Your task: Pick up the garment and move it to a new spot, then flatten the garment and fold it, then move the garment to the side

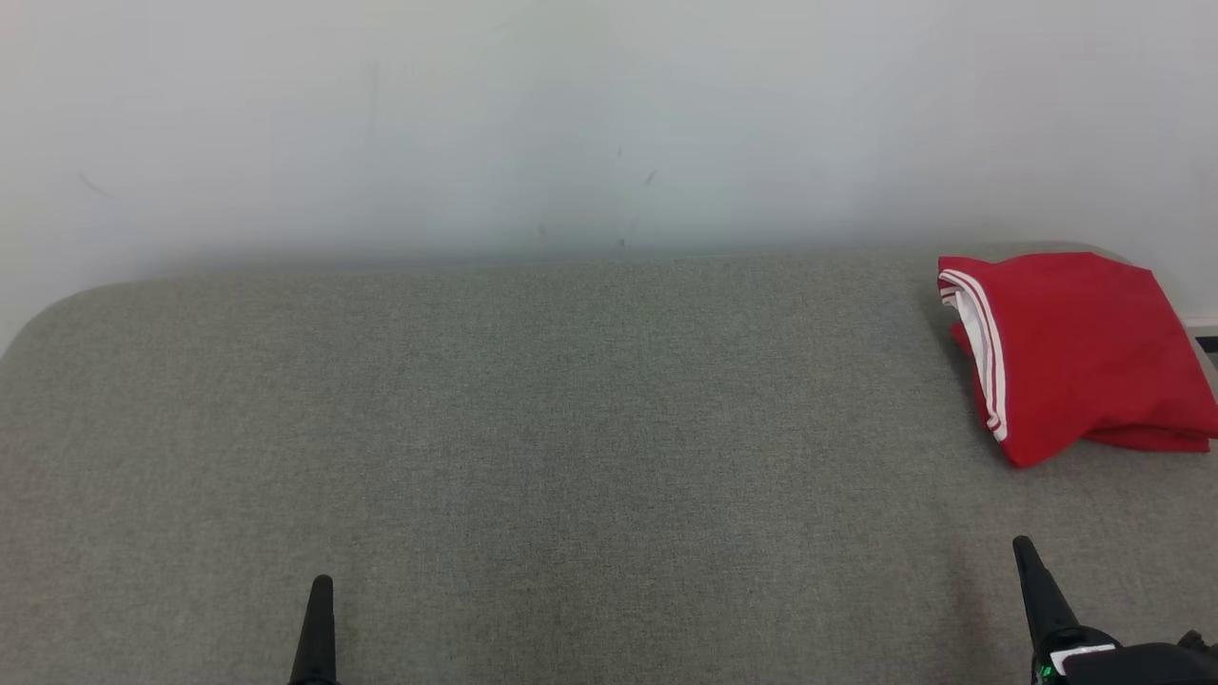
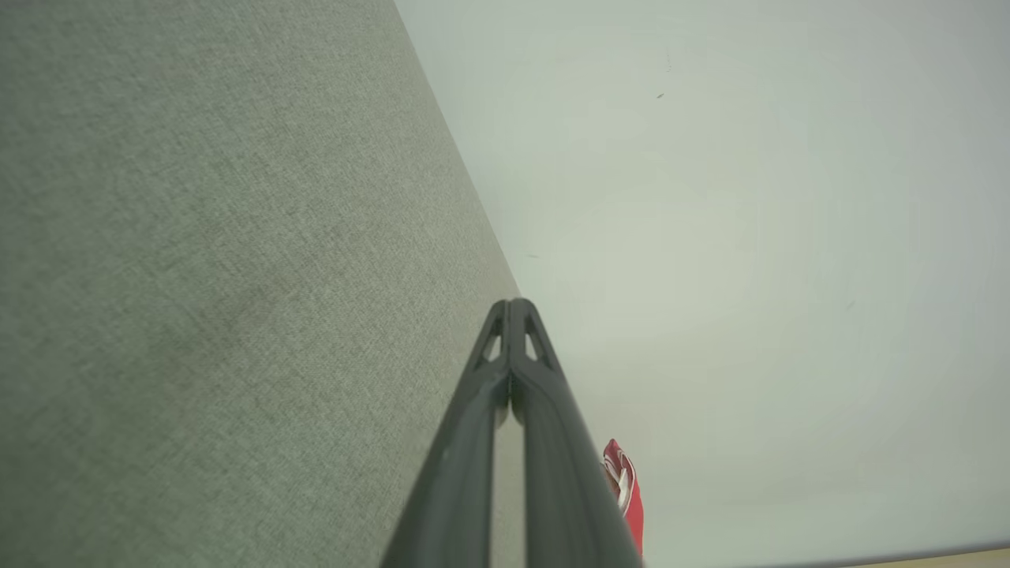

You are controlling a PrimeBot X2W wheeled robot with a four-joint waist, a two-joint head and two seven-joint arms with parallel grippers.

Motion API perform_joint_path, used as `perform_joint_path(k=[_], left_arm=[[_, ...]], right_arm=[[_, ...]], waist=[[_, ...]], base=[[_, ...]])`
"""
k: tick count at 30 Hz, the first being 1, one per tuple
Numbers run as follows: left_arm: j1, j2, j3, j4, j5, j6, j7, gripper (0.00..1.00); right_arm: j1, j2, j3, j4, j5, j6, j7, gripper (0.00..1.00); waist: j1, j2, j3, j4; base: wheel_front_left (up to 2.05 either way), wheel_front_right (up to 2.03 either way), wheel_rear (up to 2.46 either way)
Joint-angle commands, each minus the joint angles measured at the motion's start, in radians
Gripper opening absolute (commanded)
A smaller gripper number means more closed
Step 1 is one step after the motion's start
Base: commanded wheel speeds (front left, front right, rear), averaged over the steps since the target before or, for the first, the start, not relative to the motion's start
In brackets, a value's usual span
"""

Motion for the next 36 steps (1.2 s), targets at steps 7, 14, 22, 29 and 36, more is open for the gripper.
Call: perform_joint_path(k=[7, 14, 22, 29, 36], left_arm=[[-0.026, 0.004, -0.008, -0.013, -0.080, -0.006, 0.013, 0.00], [-0.030, 0.005, -0.012, -0.016, -0.138, -0.007, 0.023, 0.00], [-0.040, 0.005, -0.017, -0.018, -0.202, -0.009, 0.032, 0.00], [-0.046, 0.005, -0.022, -0.020, -0.253, -0.010, 0.042, 0.00], [-0.049, 0.005, -0.026, -0.022, -0.306, -0.007, 0.049, 0.00]], right_arm=[[-0.018, -0.002, -0.021, -0.010, 0.082, -0.002, 0.029, 0.00], [-0.024, 0.000, -0.037, -0.011, 0.138, -0.002, 0.053, 0.00], [-0.028, 0.003, -0.053, -0.013, 0.198, -0.002, 0.077, 0.00], [-0.035, 0.005, -0.066, -0.014, 0.247, -0.002, 0.098, 0.00], [-0.040, 0.008, -0.080, -0.015, 0.293, -0.002, 0.116, 0.00]], waist=[[0.0000, 0.0000, 0.003, -0.001], [0.0000, 0.0000, 0.005, -0.002], [0.0000, 0.0000, 0.008, -0.003], [0.0000, 0.0000, 0.010, -0.004], [0.0000, 0.0000, 0.013, -0.005]], base=[[0.00, 0.00, 0.00], [0.00, 0.00, 0.00], [0.00, 0.00, 0.00], [0.00, 0.00, 0.00], [0.00, 0.00, 0.00]])
